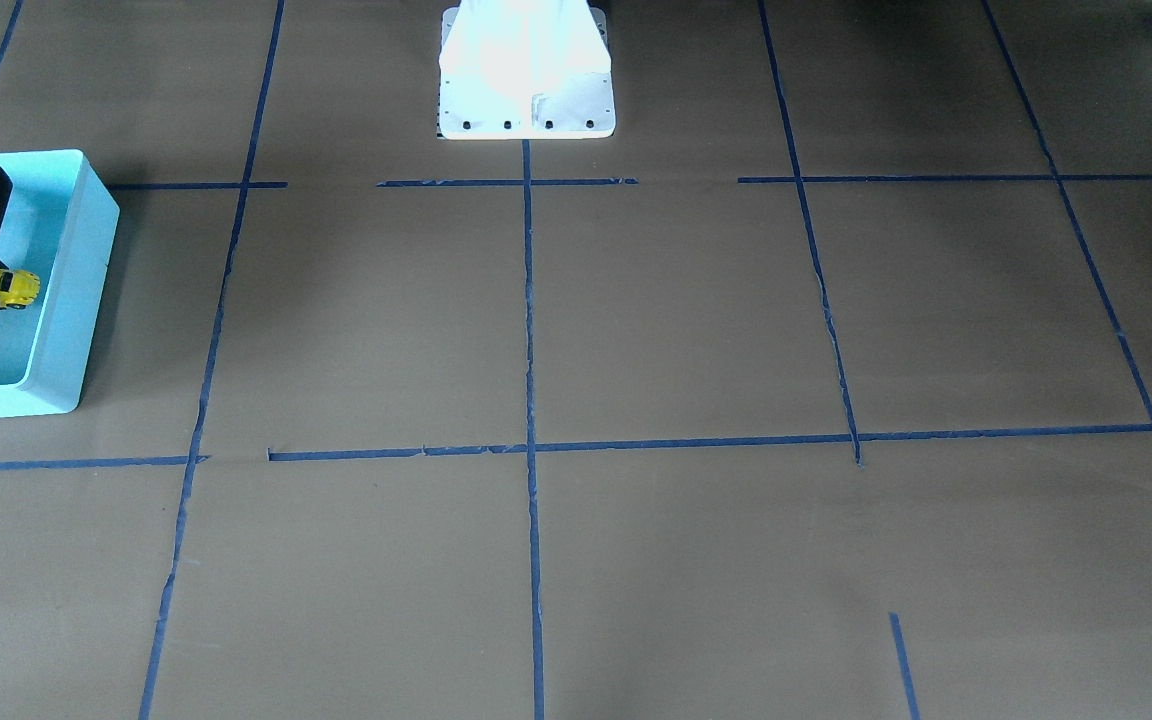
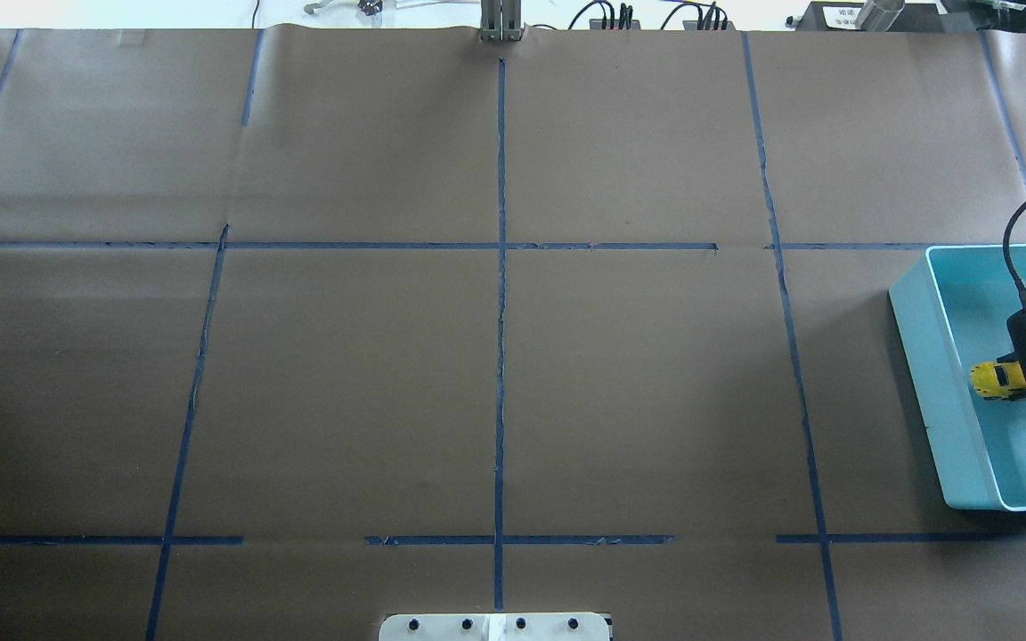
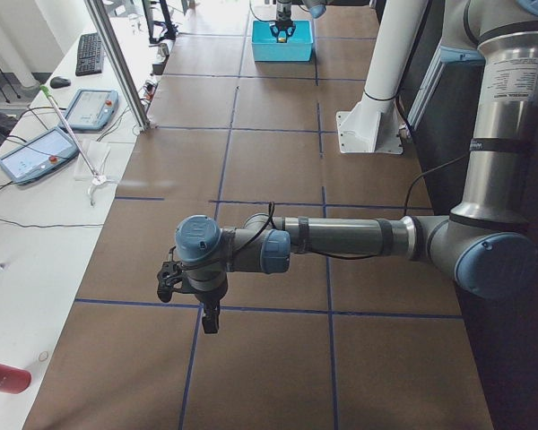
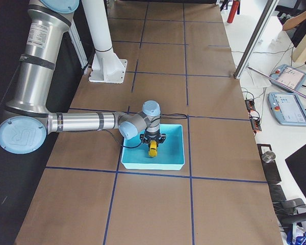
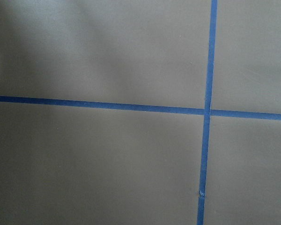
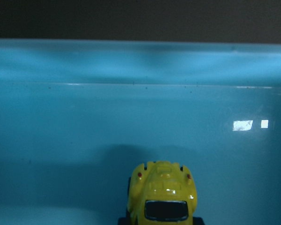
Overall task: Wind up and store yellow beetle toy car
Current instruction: 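Lower the car onto the bin floor and open the right gripper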
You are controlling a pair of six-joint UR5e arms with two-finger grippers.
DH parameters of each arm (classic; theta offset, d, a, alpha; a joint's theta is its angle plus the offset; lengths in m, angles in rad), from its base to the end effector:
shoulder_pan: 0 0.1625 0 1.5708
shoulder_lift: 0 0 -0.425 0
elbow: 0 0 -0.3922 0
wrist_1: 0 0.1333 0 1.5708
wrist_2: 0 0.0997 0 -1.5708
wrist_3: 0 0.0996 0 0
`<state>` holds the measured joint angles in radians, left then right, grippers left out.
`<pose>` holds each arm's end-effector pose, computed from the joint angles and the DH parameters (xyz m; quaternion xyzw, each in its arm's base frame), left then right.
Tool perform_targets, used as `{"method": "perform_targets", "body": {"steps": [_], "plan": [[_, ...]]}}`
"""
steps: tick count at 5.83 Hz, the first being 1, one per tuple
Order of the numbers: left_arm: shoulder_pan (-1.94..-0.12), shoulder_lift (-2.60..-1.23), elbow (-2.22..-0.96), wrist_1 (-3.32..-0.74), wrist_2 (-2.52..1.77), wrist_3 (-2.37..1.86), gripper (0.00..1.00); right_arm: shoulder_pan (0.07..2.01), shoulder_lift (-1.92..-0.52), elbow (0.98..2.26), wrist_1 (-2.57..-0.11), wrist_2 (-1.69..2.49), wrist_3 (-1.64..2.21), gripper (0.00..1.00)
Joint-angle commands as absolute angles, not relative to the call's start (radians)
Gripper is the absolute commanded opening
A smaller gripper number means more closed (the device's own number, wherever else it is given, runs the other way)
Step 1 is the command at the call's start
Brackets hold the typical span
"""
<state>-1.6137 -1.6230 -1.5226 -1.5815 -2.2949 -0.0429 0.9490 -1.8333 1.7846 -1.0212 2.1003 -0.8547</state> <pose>-0.0894 -0.5118 0.6585 0.0069 0.3542 -0.0375 0.9344 -0.1715 -0.3817 0.6196 0.2670 -0.2240 -0.6772 0.6480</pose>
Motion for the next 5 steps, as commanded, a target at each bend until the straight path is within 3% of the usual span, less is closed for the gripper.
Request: {"method": "perform_targets", "body": {"steps": [1, 3, 5], "plan": [[-1.614, -1.623, -1.523, -1.582, -2.295, -0.043, 1.00, 0.943, -1.830, 1.783, -1.020, 2.088, -0.857, 0.29], [-1.614, -1.623, -1.523, -1.582, -2.295, -0.043, 1.00, 0.943, -1.832, 1.778, -1.023, 2.094, -0.859, 1.00], [-1.614, -1.623, -1.523, -1.582, -2.295, -0.043, 1.00, 0.951, -1.836, 1.799, -1.026, 2.150, -0.851, 1.00]]}}
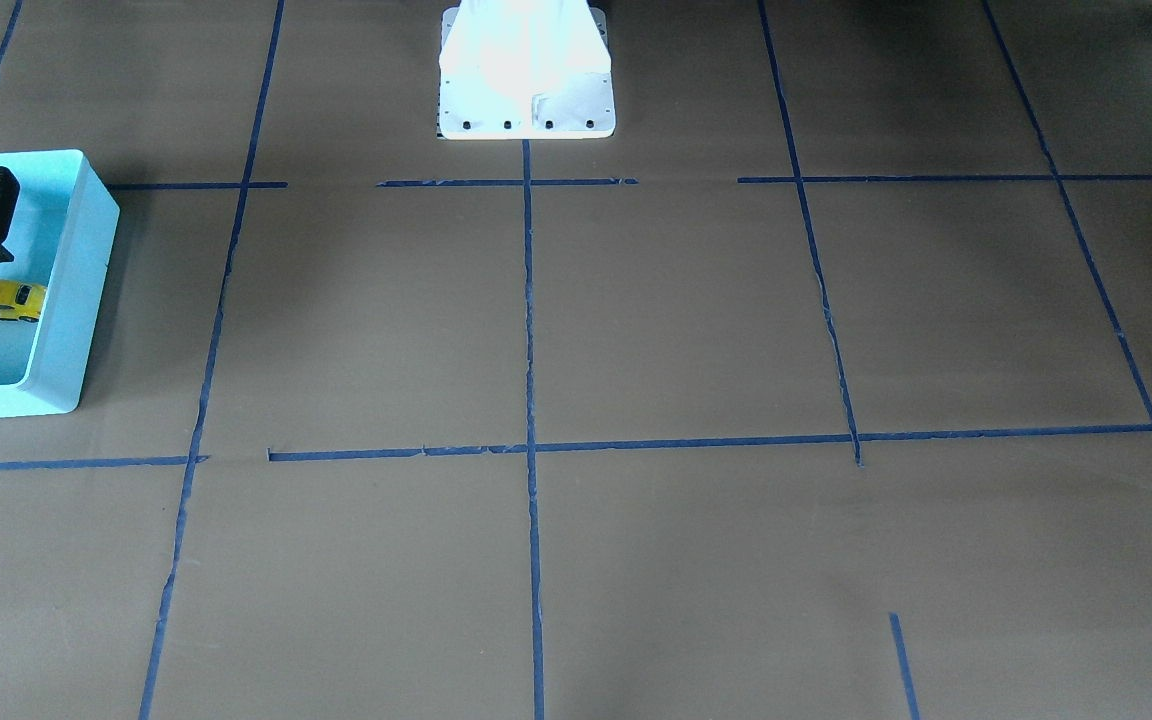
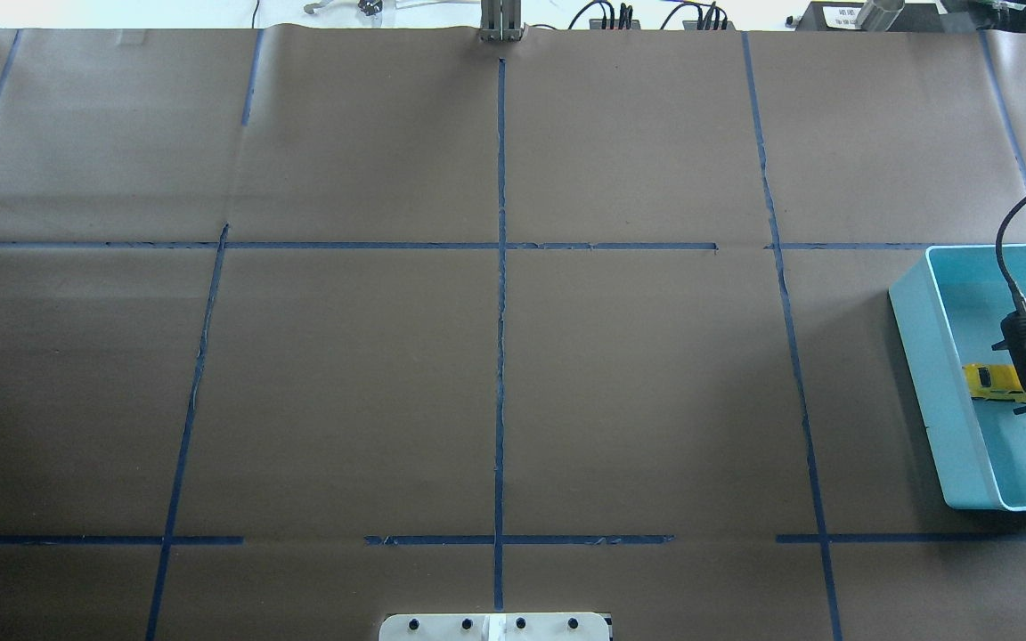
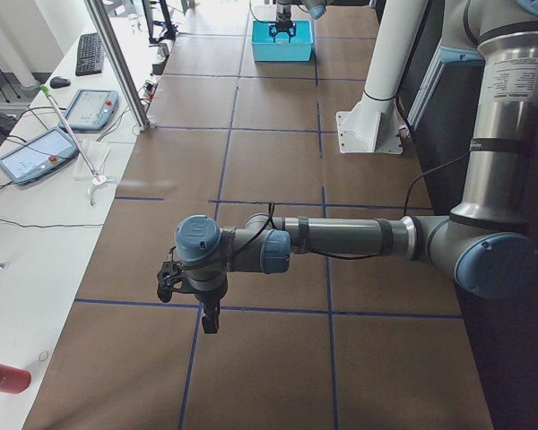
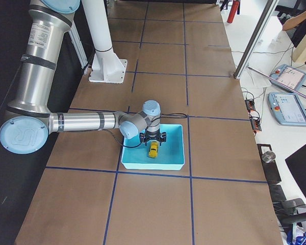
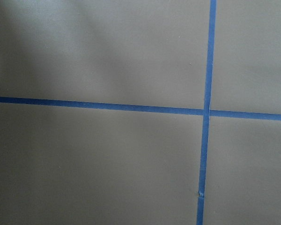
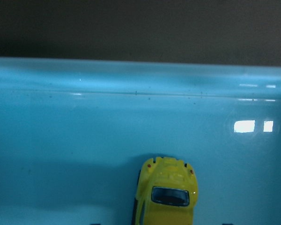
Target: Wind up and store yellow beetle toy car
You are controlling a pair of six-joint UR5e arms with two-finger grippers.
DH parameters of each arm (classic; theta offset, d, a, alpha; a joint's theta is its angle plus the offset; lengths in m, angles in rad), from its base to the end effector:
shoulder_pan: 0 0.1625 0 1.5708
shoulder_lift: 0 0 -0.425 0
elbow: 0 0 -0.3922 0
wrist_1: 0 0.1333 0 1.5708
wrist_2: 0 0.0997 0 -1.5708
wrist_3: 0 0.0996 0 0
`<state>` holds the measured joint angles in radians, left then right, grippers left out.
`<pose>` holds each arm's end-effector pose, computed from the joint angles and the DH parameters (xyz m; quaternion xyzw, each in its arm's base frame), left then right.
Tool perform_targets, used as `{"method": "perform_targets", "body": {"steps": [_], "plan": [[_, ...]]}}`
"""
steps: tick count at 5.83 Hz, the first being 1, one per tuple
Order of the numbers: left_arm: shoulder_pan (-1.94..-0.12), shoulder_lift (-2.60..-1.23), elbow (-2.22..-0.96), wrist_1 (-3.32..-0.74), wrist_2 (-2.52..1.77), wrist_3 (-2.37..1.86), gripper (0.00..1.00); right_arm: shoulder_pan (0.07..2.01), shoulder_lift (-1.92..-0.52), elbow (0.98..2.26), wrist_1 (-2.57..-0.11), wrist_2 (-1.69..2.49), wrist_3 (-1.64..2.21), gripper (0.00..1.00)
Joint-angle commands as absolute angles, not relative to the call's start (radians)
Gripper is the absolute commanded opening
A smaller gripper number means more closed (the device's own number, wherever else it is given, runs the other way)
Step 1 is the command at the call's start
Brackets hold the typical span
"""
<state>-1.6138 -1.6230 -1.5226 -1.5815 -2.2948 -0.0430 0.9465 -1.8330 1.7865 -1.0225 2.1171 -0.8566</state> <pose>-0.0894 -0.5118 0.6585 0.0069 0.3541 -0.0376 0.9344 -0.1735 -0.3803 0.6179 0.2677 -0.2319 -0.6787 0.6434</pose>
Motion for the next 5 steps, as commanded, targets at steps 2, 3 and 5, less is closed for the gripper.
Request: {"method": "perform_targets", "body": {"steps": [2, 3, 5], "plan": [[-1.614, -1.623, -1.523, -1.582, -2.295, -0.043, 1.00, 1.171, -1.854, 1.815, -1.096, 2.315, -0.848, 1.00], [-1.614, -1.623, -1.523, -1.582, -2.295, -0.043, 1.00, 1.296, -1.852, 1.819, -1.182, 2.379, -0.848, 1.00], [-1.614, -1.623, -1.522, -1.582, -2.295, -0.043, 1.00, 1.539, -1.855, 1.870, -1.463, 2.395, -0.845, 1.00]]}}
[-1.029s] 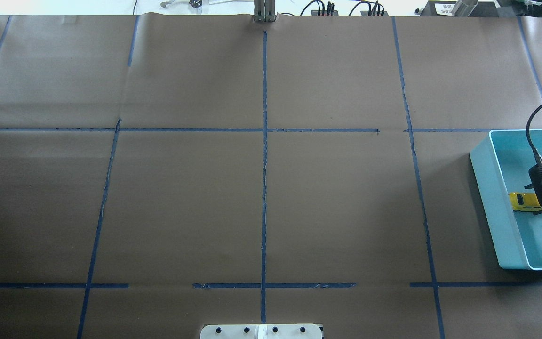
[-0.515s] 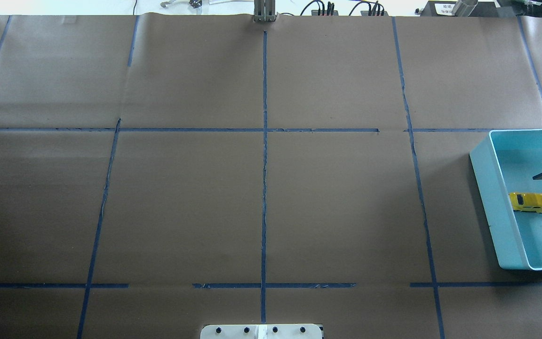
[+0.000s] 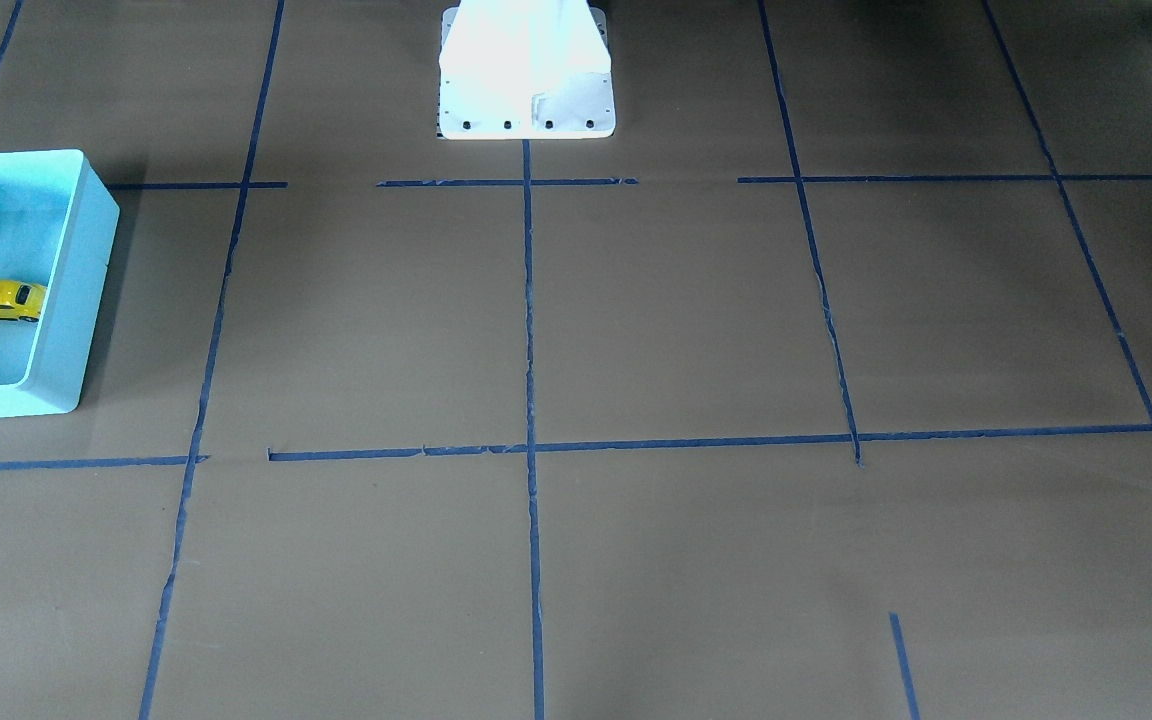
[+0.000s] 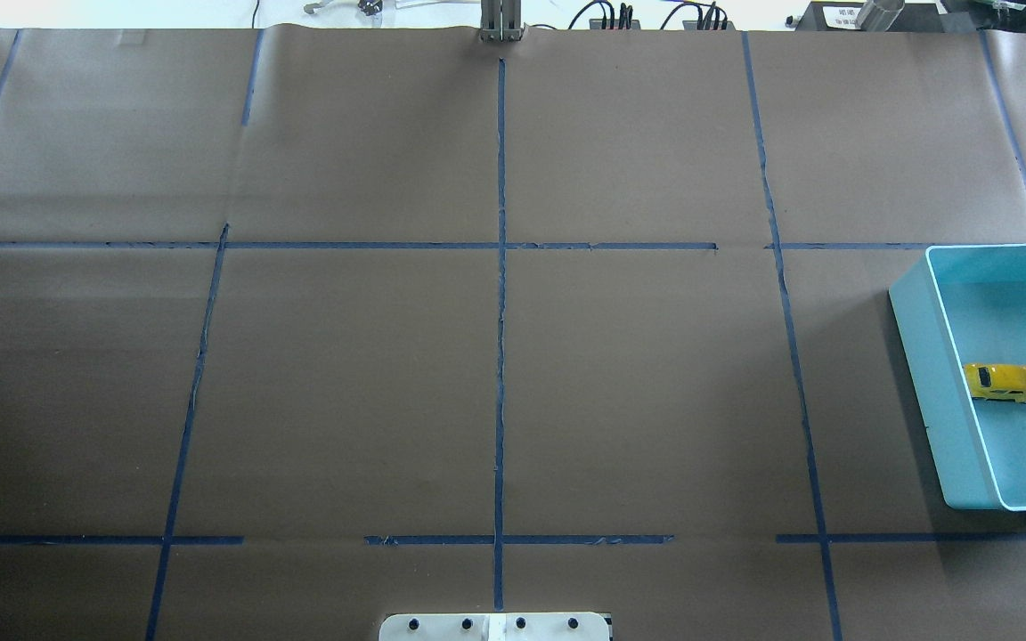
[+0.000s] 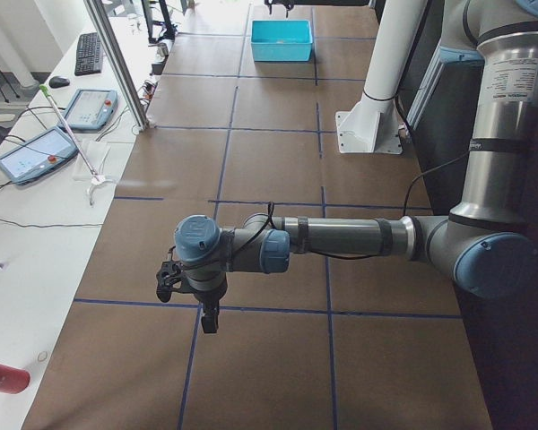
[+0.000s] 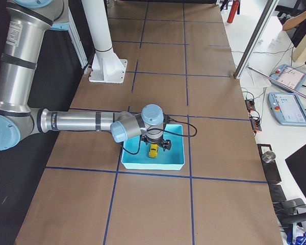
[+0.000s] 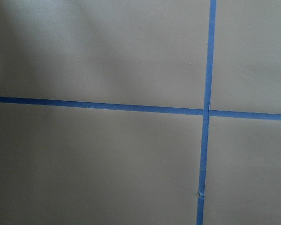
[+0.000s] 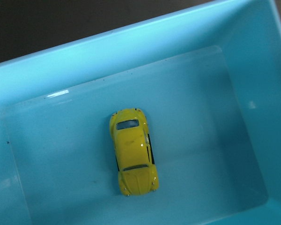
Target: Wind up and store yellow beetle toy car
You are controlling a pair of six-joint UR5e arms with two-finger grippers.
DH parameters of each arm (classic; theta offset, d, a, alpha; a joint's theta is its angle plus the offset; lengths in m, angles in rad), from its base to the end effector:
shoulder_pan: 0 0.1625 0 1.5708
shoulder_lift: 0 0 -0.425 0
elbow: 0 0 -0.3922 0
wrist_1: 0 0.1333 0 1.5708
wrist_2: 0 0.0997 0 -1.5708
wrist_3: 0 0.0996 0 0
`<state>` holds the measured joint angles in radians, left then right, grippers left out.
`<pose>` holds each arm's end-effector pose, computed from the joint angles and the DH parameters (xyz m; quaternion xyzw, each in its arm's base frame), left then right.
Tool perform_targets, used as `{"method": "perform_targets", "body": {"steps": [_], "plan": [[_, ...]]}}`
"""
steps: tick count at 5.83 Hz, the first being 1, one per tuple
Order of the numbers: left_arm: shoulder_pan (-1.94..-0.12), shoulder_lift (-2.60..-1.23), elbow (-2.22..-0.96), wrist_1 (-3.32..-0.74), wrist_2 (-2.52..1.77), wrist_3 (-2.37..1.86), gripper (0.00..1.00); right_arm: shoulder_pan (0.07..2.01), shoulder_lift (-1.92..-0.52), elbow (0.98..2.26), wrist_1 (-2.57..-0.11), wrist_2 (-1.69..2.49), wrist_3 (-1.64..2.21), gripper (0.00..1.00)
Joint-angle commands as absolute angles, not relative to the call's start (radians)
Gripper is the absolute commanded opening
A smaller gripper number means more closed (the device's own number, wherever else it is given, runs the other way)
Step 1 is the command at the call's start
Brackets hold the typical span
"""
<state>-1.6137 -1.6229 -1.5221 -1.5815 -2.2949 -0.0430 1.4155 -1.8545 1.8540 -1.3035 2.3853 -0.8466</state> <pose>-0.0893 -0.5117 0.6588 0.0066 0.3542 -0.0377 0.9344 0.0002 -0.3922 0.6104 0.2479 -0.3280 -0.4833 0.7729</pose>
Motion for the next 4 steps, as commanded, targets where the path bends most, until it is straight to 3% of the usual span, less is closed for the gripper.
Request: {"method": "perform_targets", "body": {"steps": [1, 4], "plan": [[-1.614, -1.623, -1.522, -1.582, -2.295, -0.043, 1.00, 1.586, -1.827, 1.887, -1.634, 2.384, -0.803, 1.00], [-1.612, -1.624, -1.522, -1.582, -2.295, -0.043, 1.00, 1.704, -1.804, 1.907, -1.735, 2.341, -0.273, 1.00]]}}
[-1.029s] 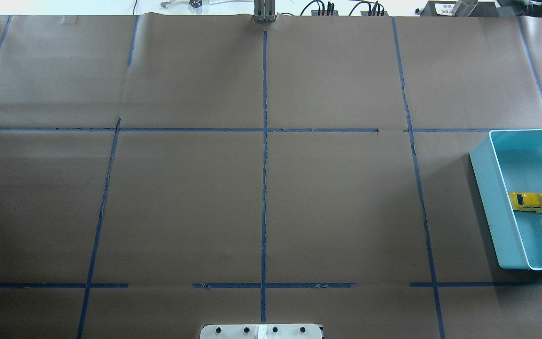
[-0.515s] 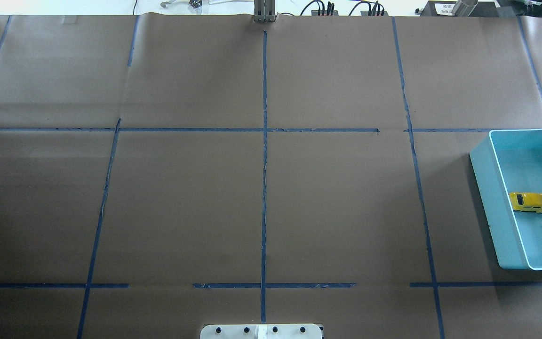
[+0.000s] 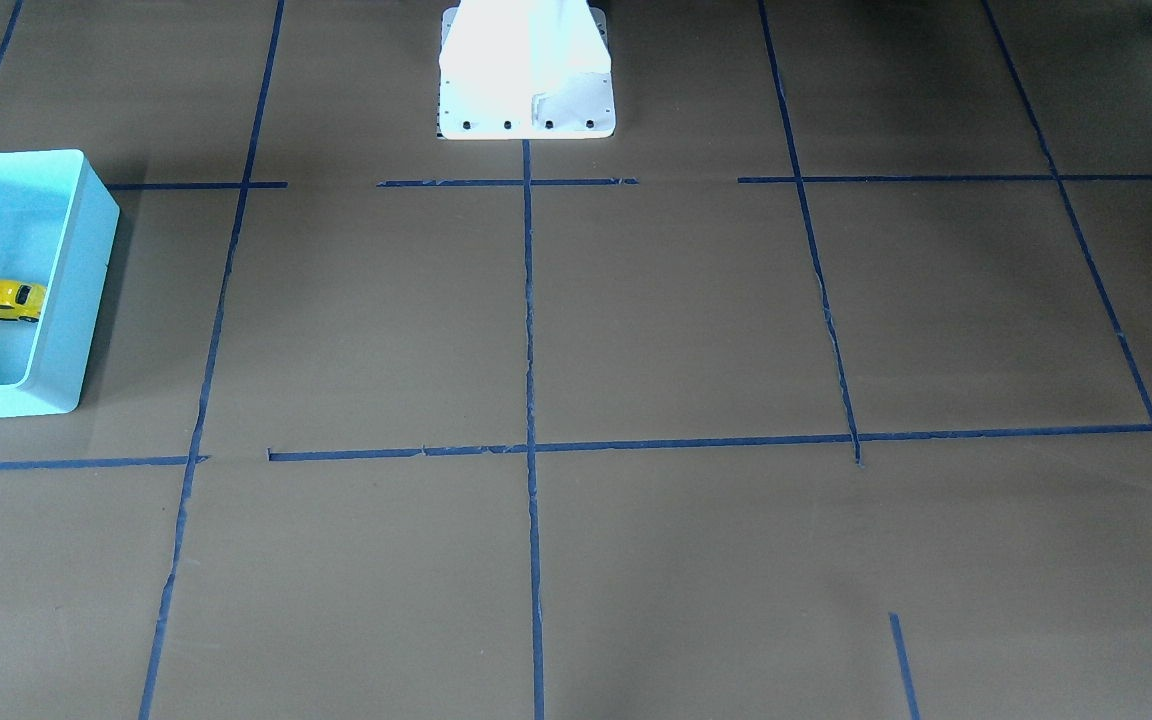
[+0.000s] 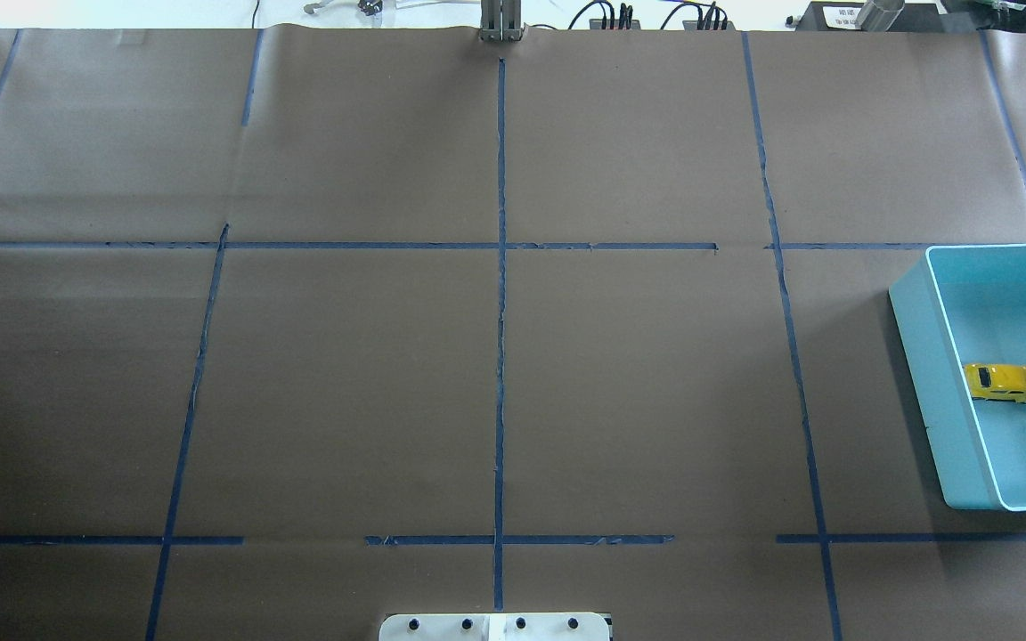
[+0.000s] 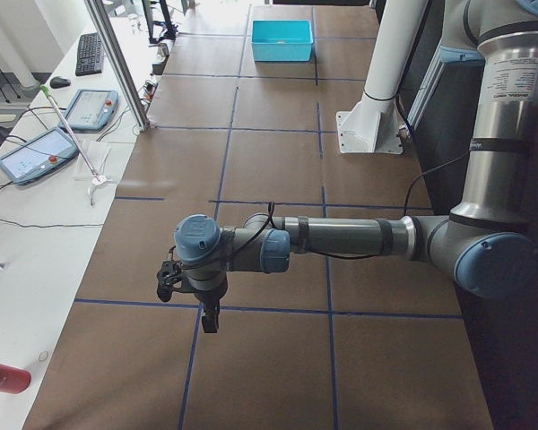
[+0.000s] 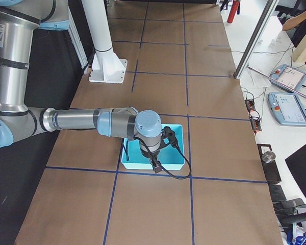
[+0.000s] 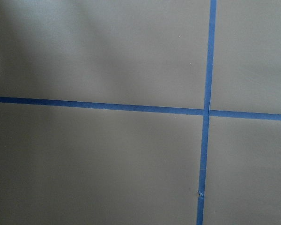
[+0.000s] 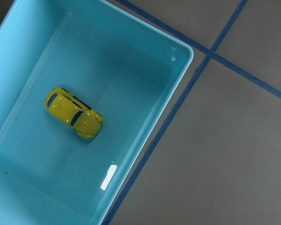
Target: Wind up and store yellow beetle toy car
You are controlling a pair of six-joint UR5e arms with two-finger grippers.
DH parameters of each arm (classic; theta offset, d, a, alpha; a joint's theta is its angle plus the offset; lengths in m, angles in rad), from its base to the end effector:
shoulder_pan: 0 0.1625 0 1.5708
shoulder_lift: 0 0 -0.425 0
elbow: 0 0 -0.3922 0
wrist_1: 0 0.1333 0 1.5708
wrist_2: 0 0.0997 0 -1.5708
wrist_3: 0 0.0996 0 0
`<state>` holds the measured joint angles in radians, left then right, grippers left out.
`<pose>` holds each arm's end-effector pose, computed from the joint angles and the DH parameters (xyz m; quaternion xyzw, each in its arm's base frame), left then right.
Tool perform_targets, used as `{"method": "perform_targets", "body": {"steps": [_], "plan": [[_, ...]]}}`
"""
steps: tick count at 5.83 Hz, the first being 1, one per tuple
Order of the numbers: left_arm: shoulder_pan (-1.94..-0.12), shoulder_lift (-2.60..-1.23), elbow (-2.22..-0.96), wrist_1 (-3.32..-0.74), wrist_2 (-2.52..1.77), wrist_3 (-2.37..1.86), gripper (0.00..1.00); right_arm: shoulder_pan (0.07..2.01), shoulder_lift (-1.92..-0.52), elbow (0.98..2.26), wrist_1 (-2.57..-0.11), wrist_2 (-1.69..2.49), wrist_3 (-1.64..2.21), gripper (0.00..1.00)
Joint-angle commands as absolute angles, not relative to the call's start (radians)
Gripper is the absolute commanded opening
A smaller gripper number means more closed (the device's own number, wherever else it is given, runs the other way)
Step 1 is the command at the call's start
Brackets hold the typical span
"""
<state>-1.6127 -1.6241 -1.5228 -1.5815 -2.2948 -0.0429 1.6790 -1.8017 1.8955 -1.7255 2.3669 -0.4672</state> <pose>-0.0889 -0.5124 0.6578 0.0073 0.3541 -0.0368 0.9344 0.1037 -0.3795 0.6151 0.0830 -0.3795 -0.1529 0.9087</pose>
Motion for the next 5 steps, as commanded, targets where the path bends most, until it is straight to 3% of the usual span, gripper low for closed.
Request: {"method": "perform_targets", "body": {"steps": [1, 3, 5], "plan": [[-1.612, -1.624, -1.522, -1.582, -2.295, -0.043, 1.00, 1.703, -1.805, 1.899, -1.739, 2.332, -0.112, 1.00], [-1.612, -1.624, -1.522, -1.582, -2.295, -0.043, 1.00, 1.639, -1.796, 1.893, -1.730, 2.309, 0.275, 1.00], [-1.612, -1.624, -1.522, -1.582, -2.295, -0.043, 1.00, 1.583, -1.781, 1.890, -1.697, 2.256, 0.284, 1.00]]}}
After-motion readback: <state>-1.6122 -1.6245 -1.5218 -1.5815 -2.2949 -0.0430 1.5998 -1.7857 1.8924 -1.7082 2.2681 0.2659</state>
